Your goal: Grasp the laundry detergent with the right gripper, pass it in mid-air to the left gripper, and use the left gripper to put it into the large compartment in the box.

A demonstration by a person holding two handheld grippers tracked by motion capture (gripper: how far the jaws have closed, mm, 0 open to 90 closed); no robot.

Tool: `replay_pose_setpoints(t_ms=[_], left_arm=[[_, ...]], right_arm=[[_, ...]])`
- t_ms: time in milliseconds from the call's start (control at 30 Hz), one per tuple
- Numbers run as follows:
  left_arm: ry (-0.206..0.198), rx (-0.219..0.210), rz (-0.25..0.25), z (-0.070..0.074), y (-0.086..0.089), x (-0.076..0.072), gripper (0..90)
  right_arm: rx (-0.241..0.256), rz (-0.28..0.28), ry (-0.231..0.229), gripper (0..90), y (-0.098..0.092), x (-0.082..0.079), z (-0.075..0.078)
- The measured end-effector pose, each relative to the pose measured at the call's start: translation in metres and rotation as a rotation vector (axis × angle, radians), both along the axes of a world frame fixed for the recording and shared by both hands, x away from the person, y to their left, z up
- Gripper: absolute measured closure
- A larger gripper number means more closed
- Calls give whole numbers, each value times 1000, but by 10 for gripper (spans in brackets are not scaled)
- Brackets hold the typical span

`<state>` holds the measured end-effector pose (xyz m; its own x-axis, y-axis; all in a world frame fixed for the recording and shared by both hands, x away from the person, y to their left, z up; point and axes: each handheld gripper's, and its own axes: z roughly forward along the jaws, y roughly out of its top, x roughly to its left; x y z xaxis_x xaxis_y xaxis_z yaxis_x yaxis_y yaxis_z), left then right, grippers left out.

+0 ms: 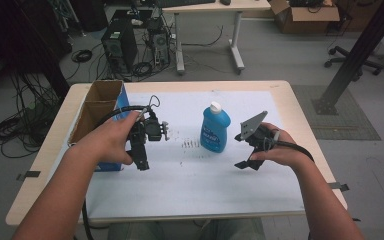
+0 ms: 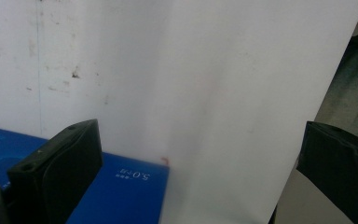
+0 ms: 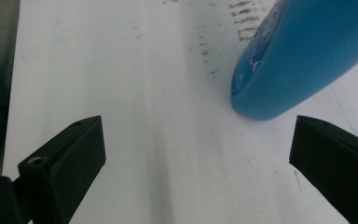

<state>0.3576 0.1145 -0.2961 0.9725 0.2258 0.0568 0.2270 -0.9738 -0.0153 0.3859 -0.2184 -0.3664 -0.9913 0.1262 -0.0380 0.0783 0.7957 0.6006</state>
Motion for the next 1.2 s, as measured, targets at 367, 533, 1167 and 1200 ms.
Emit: replay_pose_setpoints(t_ms=[367, 533, 1167, 1200], left_arm=[[-7, -2, 2, 1, 1, 0, 2], [-3, 5, 5, 2, 1, 1, 1], [-9, -20, 1, 4, 0, -1, 2], [-9, -20, 1, 4, 0, -1, 2]], right_arm=[[174, -104, 12, 28, -9, 6, -12], [244, -142, 14, 24, -12, 10, -18], [424, -230, -9, 11, -7, 17, -35], [424, -230, -9, 11, -7, 17, -35]])
